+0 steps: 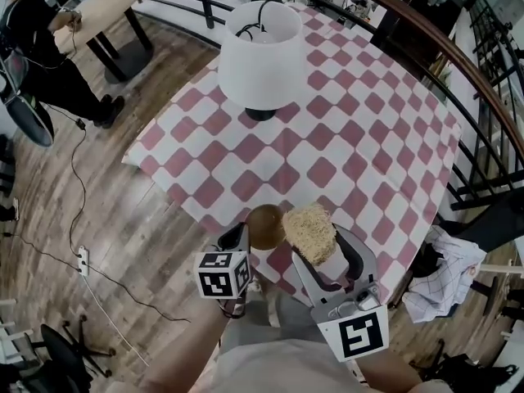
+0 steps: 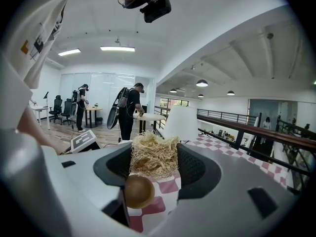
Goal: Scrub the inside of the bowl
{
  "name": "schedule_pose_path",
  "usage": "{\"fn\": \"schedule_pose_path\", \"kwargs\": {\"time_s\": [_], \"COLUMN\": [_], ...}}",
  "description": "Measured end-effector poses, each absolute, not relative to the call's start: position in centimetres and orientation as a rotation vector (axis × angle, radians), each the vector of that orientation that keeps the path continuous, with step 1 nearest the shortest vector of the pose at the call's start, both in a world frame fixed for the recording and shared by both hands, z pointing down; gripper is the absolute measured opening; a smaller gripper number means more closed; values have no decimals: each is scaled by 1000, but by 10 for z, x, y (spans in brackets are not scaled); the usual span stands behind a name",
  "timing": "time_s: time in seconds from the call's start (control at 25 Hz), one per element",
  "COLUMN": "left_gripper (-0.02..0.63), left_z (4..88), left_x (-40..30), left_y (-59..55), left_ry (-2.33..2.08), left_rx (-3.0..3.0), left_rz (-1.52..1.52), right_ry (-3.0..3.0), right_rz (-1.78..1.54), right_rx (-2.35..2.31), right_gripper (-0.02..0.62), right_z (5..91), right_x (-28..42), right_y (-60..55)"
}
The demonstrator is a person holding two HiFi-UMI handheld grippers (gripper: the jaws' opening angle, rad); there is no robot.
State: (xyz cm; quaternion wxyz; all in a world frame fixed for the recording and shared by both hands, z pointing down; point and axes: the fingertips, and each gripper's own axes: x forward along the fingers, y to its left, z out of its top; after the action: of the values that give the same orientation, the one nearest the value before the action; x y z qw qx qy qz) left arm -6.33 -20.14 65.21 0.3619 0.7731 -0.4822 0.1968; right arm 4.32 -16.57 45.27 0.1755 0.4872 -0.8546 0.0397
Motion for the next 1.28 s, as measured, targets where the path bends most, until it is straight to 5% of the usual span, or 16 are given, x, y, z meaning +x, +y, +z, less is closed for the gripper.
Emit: {"fn": "schedule_pose_path", "kwargs": {"time_s": [0.68,0.8,1.28], "left_gripper": [49,94,69], "left_z": [706,699,602], "left_x": [-71,-75,-97], "left_y": [-202,-201,-210], "left_ry": [-1197,-1202,-1332], "left_rx": [1928,1935,2098], "left_rz": [587,566,431], "right_ry": [-2374,-2375,-2425], "right_rz": [237,246,146], "right_rx": [1327,1324,1391], "right_gripper": [249,249,249], "right_z": [492,491,449], "right_x": [47,46,40], "right_y": [-162,-159,-160]}}
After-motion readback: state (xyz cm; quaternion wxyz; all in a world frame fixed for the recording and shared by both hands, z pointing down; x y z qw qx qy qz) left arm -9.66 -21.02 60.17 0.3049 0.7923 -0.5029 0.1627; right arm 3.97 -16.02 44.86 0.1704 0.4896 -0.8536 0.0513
